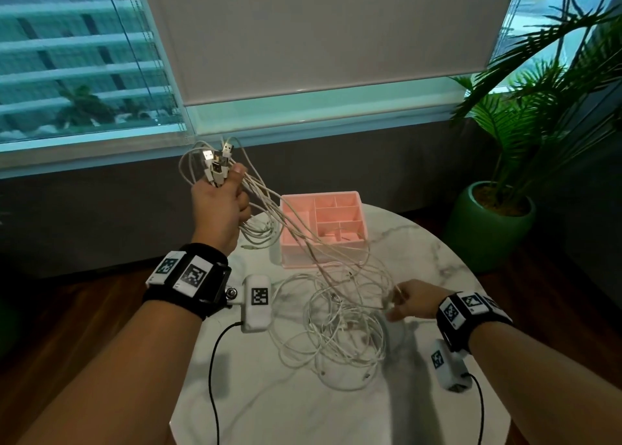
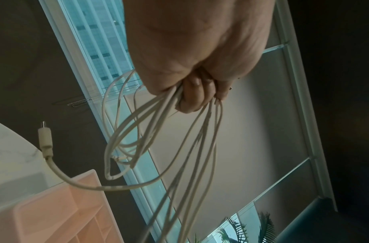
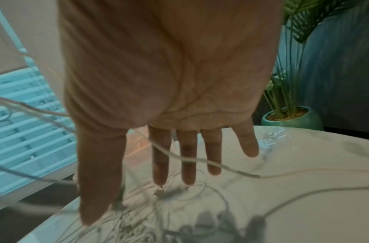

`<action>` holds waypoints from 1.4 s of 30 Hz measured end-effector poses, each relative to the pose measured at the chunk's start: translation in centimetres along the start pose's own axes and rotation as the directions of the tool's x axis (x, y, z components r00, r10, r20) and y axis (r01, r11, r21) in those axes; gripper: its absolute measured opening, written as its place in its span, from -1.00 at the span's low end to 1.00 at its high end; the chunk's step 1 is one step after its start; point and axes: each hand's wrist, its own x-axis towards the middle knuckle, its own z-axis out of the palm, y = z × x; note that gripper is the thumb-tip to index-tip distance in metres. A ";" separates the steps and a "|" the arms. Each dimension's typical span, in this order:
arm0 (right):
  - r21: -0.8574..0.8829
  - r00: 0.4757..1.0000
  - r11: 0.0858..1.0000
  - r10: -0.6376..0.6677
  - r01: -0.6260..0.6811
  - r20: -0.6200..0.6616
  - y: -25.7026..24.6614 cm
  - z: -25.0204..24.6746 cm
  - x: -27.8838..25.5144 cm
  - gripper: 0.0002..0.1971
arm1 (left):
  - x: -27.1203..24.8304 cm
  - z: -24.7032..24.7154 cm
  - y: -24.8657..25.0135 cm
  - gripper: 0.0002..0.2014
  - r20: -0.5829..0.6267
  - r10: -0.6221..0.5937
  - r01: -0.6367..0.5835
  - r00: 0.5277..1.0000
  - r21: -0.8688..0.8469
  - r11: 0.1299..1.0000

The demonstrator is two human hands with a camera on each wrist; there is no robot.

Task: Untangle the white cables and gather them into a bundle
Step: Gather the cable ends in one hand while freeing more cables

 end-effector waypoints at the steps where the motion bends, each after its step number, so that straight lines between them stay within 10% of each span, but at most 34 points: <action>1: -0.017 1.000 1.000 -0.008 0.009 0.016 -0.5 -0.2 -0.1 -0.41 | 0.0 0.0 0.0 -0.71 0.010 0.002 -0.002 1.000 -0.003 1.000; 8: 0.195 0.985 0.969 -0.130 0.151 -0.115 -5.3 -1.4 -1.0 -0.07 | 0.1 -0.2 -0.2 -0.72 0.033 0.004 -0.003 0.999 -0.018 1.000; 15: 0.215 0.845 0.830 -0.450 0.515 -0.288 -15.0 -1.6 -4.0 -0.10 | -0.2 0.7 -0.4 -0.71 0.097 -0.003 0.008 0.995 -0.051 0.999; 21: 0.119 0.874 0.866 -0.478 0.486 -0.086 -16.4 1.0 -1.9 -0.85 | 0.5 0.5 1.4 -0.73 0.051 0.048 -0.045 0.998 -0.044 0.998; 26: 0.116 0.912 0.917 -0.352 0.381 -0.212 -12.7 0.3 -1.2 -0.77 | 1.4 -2.2 2.1 -0.69 -0.062 0.067 -0.071 0.996 -0.057 0.996; 31: 0.385 0.646 0.683 -0.167 0.621 -0.745 -15.0 -7.5 -3.2 -0.67 | 1.2 -3.5 -0.4 -0.65 -0.086 -0.021 0.021 0.996 0.000 1.000; 35: 0.354 0.511 0.529 -0.183 0.771 -0.840 -17.9 -12.2 -6.1 -0.73 | -0.5 -2.0 -3.8 -0.70 0.034 -0.096 0.090 0.995 0.144 0.985; 40: 0.133 0.706 0.835 -0.353 0.534 -0.614 -17.2 -13.3 -8.6 -0.59 | -1.8 -0.3 -6.1 -0.74 0.073 -0.196 0.178 0.978 0.205 0.963; 42: 0.032 0.674 0.895 -0.311 0.444 -0.670 -15.5 -14.3 -9.2 -0.59 | -2.2 -0.2 -6.6 -0.69 0.062 -0.227 0.207 0.972 0.235 0.950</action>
